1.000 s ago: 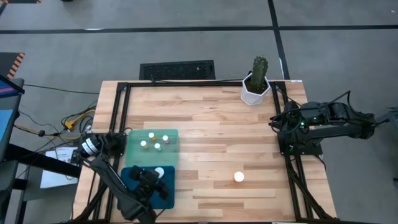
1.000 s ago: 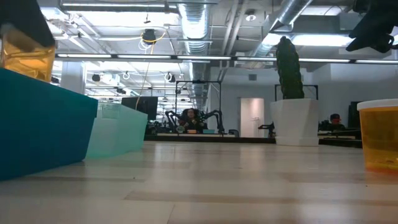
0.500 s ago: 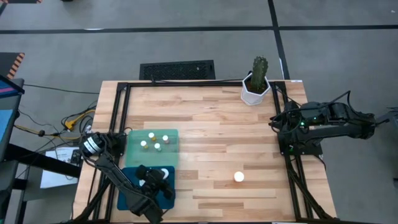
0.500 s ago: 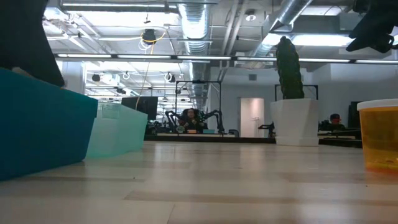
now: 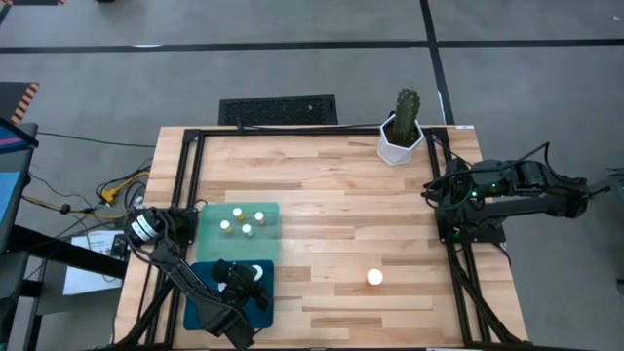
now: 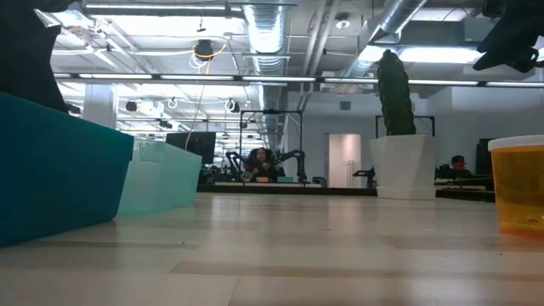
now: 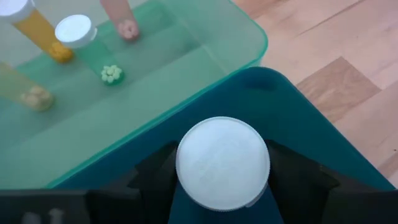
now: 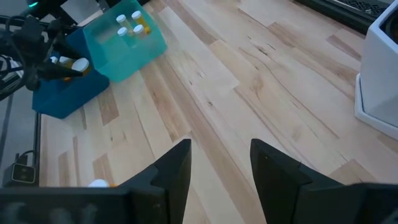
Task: Pick and place medicine bottles into bin by pill shape (circle, oval)
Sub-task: Put the top big orange pill bottle into the blue bin
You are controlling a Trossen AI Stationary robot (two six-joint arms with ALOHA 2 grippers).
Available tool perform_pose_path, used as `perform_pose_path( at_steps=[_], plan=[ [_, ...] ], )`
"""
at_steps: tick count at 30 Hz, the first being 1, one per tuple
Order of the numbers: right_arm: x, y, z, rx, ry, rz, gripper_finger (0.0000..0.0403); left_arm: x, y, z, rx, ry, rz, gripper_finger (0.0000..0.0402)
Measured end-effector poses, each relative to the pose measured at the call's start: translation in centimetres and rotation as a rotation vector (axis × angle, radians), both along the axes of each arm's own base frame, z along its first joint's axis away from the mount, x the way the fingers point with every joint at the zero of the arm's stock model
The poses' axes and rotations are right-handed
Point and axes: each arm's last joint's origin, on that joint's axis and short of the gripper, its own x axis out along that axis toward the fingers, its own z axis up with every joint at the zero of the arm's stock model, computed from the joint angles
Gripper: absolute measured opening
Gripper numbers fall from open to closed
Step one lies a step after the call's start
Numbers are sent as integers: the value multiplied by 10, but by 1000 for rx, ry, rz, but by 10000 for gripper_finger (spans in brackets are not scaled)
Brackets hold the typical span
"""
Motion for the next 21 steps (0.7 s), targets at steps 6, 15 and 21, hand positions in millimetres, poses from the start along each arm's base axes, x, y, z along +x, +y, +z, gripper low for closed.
perform_pose_path(
  at_steps=[6, 15, 21],
  plan=[
    [0, 0, 0, 0, 0, 0, 175, 0, 0, 0, -7, 0, 6, 236],
    [0, 0, 0, 0, 0, 0, 175, 3, -3, 4, -61, 37, 21, 308],
    [0, 0, 0, -1, 0, 0, 175, 10, -12, 19, -88, 14, -15, 321]
  ],
)
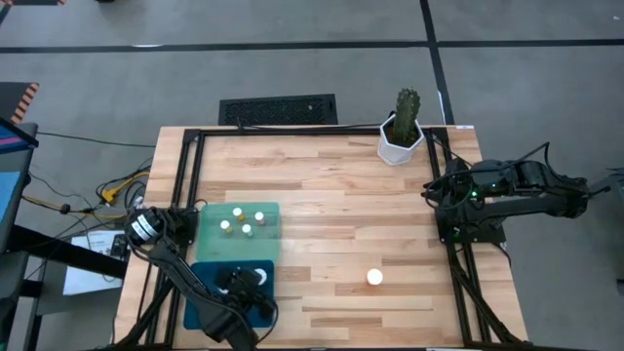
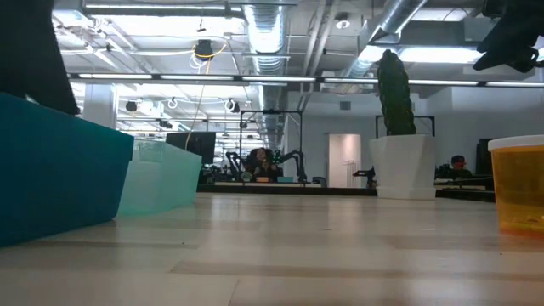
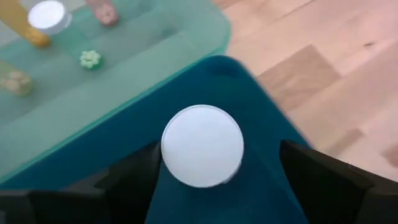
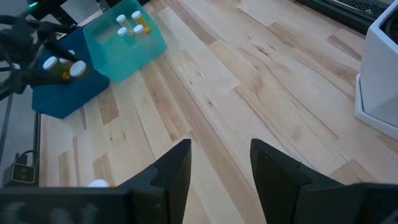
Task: Pick and place medicine bottles into bin by pill shape (circle, oval)
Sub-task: Put the top big orange pill bottle into the blue bin, then put the big orange pill bottle into the blue bin
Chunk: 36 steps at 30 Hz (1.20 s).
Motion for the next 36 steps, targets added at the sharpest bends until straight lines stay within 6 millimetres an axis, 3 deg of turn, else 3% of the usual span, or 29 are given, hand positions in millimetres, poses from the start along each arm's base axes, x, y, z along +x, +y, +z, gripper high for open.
perform_pose_path(
  at_steps=[6, 12, 17, 22, 29, 33, 36],
  plan=[
    [0, 0, 0, 0, 0, 0, 175, 8, -9, 25, -27, -17, -38, 322],
    [0, 0, 0, -5, 1, 3, 175, 10, -6, 48, 18, -7, -14, 322],
    [0, 0, 0, -7, 1, 5, 175, 35, 5, 80, 93, -119, -50, 322],
    [0, 0, 0, -7, 1, 5, 175, 89, 35, 109, 152, -135, -221, 322],
    [0, 0, 0, -8, 2, 5, 175, 172, 105, 134, 159, -227, -538, 322],
    [0, 0, 0, -8, 3, 5, 175, 198, 141, 141, 164, -337, -665, 321],
    [0, 0, 0, -8, 6, 5, 175, 209, 152, 141, 195, -375, -728, 316]
  ],
)
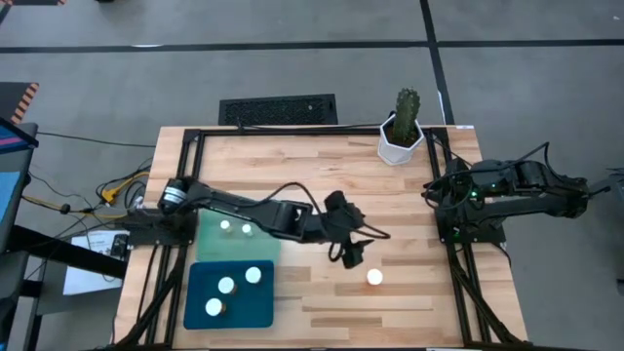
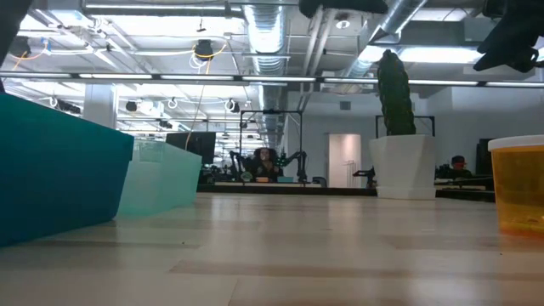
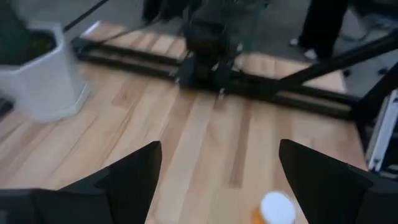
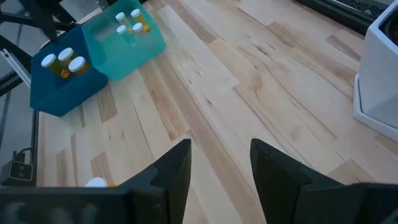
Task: Pick and place medicine bottles into bin by pill shape (circle, oval)
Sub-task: Put the big orange pill bottle into the blue bin
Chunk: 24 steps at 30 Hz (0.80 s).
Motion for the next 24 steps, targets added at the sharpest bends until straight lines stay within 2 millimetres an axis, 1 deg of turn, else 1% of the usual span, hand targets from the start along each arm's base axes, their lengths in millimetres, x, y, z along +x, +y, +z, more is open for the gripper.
perform_pose_path(
  at_steps=[1, 5, 12, 14, 16, 24],
  plan=[
    [0, 0, 0, 0, -1, 0, 175, 2, 1, -1, 10, -8, -13, 315],
    [0, 0, 0, 0, 0, 0, 175, 17, -3, -20, 26, -13, -70, 314],
    [0, 0, 0, 0, 0, 0, 175, 37, -30, -65, 97, -6, -179, 313],
    [0, 0, 0, 0, 0, 0, 175, 39, -33, -74, 95, 18, -198, 313],
    [0, 0, 0, 0, -1, 0, 175, 47, -37, -80, 69, -42, -221, 313],
    [0, 0, 0, -1, 0, 0, 175, 68, -57, -123, 65, -83, -293, 313]
  ],
)
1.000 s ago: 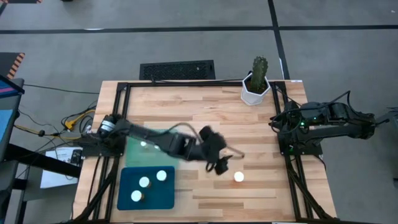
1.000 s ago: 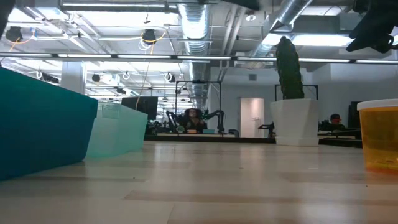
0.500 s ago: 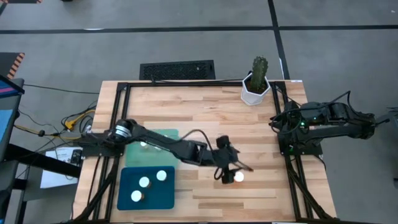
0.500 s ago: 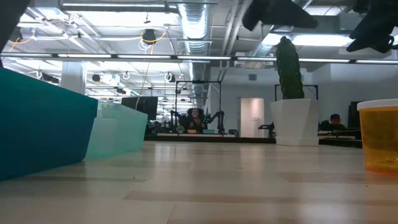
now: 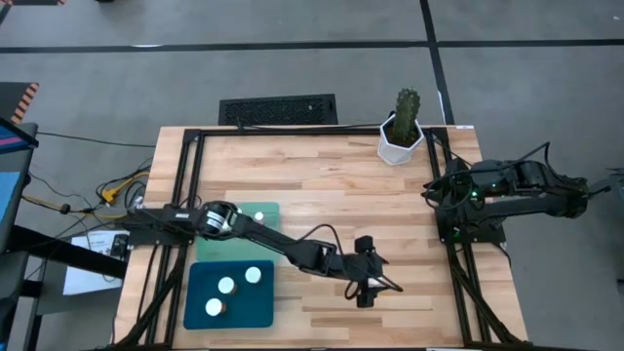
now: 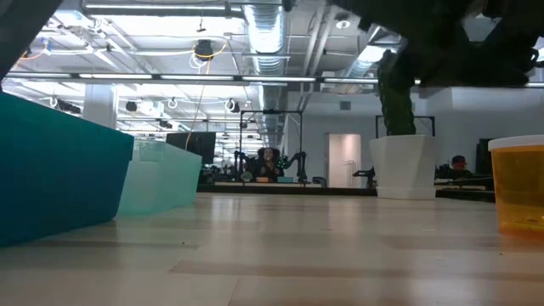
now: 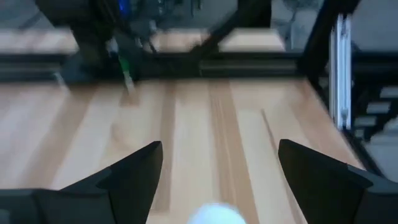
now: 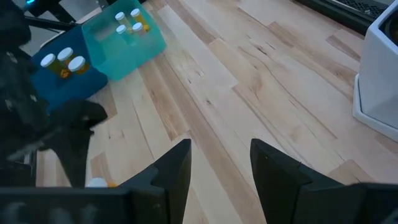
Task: Pick and place medicine bottles into bin by pill shape (circle, oval)
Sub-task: Put the big orange pill bottle into the blue bin
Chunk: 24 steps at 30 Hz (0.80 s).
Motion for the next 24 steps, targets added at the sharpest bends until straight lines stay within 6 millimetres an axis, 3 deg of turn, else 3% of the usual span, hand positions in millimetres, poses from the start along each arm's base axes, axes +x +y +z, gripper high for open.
perform_pose_path(
  at_steps=[4, 12, 24],
  plan=[
    [0, 0, 0, -2, 1, 1, 175, 5, -4, -15, -12, 36, 3, 313],
    [0, 0, 0, -14, 3, 10, 175, 0, -3, -26, 78, 149, 22, 313],
    [0, 0, 0, -17, 4, 11, 175, -7, -10, -31, 89, 215, 0, 313]
  ],
)
